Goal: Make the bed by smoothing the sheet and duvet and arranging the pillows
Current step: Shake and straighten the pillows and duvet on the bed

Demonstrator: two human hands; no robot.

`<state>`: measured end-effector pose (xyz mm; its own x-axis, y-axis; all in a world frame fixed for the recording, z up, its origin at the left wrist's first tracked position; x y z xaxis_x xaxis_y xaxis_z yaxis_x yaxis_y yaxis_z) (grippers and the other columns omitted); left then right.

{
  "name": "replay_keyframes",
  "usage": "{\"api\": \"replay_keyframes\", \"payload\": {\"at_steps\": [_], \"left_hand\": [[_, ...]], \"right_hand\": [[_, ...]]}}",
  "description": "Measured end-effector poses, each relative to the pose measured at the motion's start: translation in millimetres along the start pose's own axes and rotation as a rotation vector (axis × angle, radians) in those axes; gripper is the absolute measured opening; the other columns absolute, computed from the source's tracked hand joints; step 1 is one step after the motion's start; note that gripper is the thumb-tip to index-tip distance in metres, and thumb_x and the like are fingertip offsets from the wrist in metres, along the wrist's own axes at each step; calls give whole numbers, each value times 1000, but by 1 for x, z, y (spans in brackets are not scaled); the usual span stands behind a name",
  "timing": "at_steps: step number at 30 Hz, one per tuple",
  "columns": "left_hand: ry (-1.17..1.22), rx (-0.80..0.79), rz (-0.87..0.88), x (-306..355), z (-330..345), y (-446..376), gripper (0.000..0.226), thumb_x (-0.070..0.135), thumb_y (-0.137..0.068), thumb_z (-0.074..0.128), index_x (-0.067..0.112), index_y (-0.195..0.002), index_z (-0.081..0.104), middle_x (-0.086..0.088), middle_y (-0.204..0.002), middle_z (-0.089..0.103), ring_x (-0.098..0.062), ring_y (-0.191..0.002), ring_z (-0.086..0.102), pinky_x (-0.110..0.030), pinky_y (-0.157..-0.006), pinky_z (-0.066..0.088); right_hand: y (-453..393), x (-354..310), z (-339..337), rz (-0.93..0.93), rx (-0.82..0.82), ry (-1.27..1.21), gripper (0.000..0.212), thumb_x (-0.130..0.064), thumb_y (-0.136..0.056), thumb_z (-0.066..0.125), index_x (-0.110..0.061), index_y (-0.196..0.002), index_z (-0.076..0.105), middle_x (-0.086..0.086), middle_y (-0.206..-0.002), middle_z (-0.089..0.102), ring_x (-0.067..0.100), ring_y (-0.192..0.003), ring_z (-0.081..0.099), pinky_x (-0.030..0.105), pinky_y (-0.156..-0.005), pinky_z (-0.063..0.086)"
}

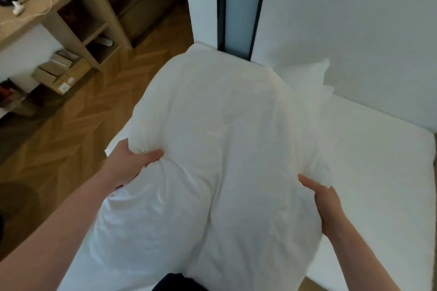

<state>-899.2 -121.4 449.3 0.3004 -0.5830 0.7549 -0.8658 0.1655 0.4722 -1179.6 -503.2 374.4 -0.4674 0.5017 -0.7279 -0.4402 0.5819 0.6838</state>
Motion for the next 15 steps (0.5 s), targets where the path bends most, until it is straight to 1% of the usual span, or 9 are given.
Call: {"api": "replay_keyframes", "payload": {"at_steps": [2, 3, 4, 6, 7, 9, 12, 14, 15], "left_hand": [[-28, -29, 46, 19, 18, 1, 58, 42, -69, 92, 24, -118, 66, 6, -105, 72, -22, -96, 69, -48, -89, 55], [-38, -43, 70, 30, 28, 3, 59, 42, -70, 92, 23, -118, 64, 6, -105, 71, -24, -97, 68, -48, -91, 55], [-45, -59, 103, 43, 38, 4, 58, 41, -71, 91, 24, -118, 62, 7, -103, 68, -25, -97, 66, -47, -91, 53], [-46, -97, 158, 66, 59, 9, 60, 40, -72, 89, 25, -121, 57, 6, -100, 63, -27, -97, 62, -44, -89, 50], [-54, -120, 186, 78, 70, 11, 61, 40, -72, 88, 23, -123, 58, 4, -102, 63, -27, -97, 61, -43, -88, 49], [-49, -174, 230, 98, 93, 16, 60, 40, -73, 88, 19, -122, 61, 2, -102, 66, -24, -92, 64, -40, -83, 50], [-48, -258, 299, 130, 131, 26, 48, 34, -75, 88, 21, -114, 63, 11, -91, 66, -10, -82, 63, -30, -67, 48], [-48, -324, 340, 149, 161, 39, 37, 29, -78, 87, 24, -105, 63, 18, -81, 67, -6, -79, 61, -25, -63, 46], [-56, -346, 356, 158, 176, 45, 30, 26, -79, 86, 26, -98, 63, 19, -71, 69, -5, -78, 61, -25, -64, 47]], "right_hand": [[15, -10, -24, -37, 56, -23, 23, -16, -81, 79, -10, -103, 77, 4, -89, 80, 19, -76, 78, 36, -71, 59], [23, -13, -37, -50, 84, -35, 13, -13, -84, 77, -12, -97, 77, 2, -82, 80, 15, -69, 77, 33, -66, 56], [30, -15, -48, -60, 113, -56, 8, -12, -85, 75, -13, -93, 76, 1, -80, 80, 14, -65, 76, 33, -65, 55], [43, -17, -72, -84, 160, -82, 9, -11, -85, 76, -11, -94, 78, 5, -85, 80, 20, -74, 78, 36, -71, 57], [48, -16, -84, -91, 186, -102, 12, -11, -84, 76, -10, -96, 79, 8, -90, 80, 24, -80, 78, 38, -75, 58], [56, -12, -108, -101, 239, -144, 16, -11, -84, 76, -7, -100, 79, 11, -95, 80, 27, -86, 77, 39, -79, 59], [66, -6, -145, -112, 301, -200, 24, -14, -83, 78, -5, -105, 79, 12, -100, 79, 30, -93, 77, 43, -83, 60], [75, -1, -176, -126, 337, -239, 27, -16, -80, 80, -5, -105, 79, 12, -102, 79, 31, -96, 76, 48, -90, 59], [79, 1, -192, -130, 353, -256, 27, -16, -80, 80, -5, -105, 80, 12, -102, 79, 31, -96, 76, 49, -91, 58]]}}
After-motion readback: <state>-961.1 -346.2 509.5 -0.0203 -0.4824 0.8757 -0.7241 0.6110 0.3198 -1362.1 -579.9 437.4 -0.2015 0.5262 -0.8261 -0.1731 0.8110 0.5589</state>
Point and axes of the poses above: each hand's wrist, its own y-axis away from the middle knuckle, its own z-axis out of the palm, x = y × z, the point moved 7 cm from there along -y, towards the middle knuckle
